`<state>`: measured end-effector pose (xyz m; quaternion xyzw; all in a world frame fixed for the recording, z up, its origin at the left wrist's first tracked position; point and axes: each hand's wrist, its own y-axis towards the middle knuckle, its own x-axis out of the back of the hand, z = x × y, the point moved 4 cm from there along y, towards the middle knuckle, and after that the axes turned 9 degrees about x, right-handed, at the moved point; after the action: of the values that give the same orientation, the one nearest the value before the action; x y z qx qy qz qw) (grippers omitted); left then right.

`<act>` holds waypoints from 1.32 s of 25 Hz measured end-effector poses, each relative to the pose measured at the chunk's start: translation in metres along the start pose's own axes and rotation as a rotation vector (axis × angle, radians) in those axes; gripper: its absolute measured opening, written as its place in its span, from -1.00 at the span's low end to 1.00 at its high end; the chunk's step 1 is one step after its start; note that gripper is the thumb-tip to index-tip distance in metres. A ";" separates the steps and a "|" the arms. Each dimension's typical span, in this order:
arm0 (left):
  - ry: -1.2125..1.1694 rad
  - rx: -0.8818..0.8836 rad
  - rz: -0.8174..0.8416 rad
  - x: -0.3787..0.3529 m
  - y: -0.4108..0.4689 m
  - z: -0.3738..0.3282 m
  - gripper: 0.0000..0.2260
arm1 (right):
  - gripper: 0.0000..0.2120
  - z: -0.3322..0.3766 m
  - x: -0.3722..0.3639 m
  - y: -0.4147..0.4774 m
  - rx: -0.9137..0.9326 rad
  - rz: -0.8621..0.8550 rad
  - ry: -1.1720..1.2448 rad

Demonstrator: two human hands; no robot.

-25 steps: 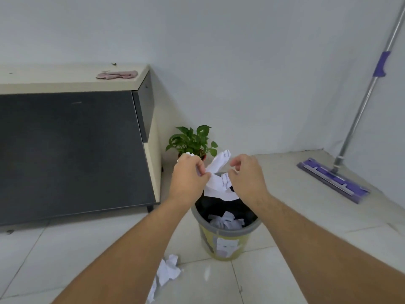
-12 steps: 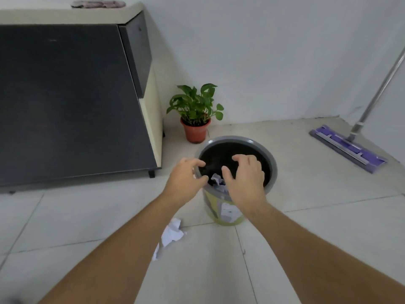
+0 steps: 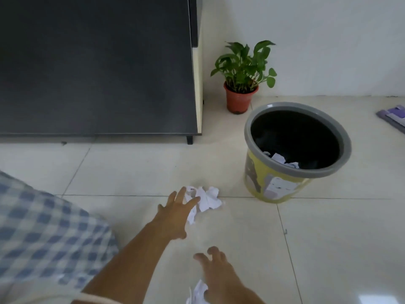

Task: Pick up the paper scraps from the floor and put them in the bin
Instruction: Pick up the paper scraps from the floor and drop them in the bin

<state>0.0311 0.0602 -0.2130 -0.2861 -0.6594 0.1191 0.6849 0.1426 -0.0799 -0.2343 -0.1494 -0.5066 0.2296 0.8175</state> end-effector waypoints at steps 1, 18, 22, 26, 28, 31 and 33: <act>0.064 -0.031 -0.007 -0.004 0.007 -0.004 0.05 | -0.46 0.013 -0.008 0.000 0.004 -0.107 0.006; 0.327 -0.242 -0.151 -0.067 0.061 -0.043 -0.66 | -0.57 -0.077 0.002 0.044 -0.319 -0.322 0.228; -0.330 -0.119 -0.103 -0.052 0.043 -0.046 -0.82 | -0.58 -0.074 0.027 0.045 -0.305 -0.386 0.305; -0.885 0.030 -0.014 -0.007 0.025 -0.043 -0.83 | -0.57 -0.062 0.059 0.040 -0.253 -0.439 0.329; -1.047 0.037 -0.004 0.023 0.012 -0.040 -0.82 | -0.56 -0.052 0.083 0.034 -0.214 -0.487 0.345; -1.148 -0.011 -0.033 0.081 -0.015 -0.045 -0.83 | -0.54 -0.030 0.130 0.024 -0.125 -0.554 0.369; -1.162 -0.054 -0.070 0.124 -0.034 -0.056 -0.81 | -0.55 -0.019 0.173 0.013 -0.117 -0.630 0.315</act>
<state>0.0909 0.0867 -0.0886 -0.1693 -0.9389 0.2171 0.2067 0.2230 0.0222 -0.1176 -0.0659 -0.4080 -0.0891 0.9062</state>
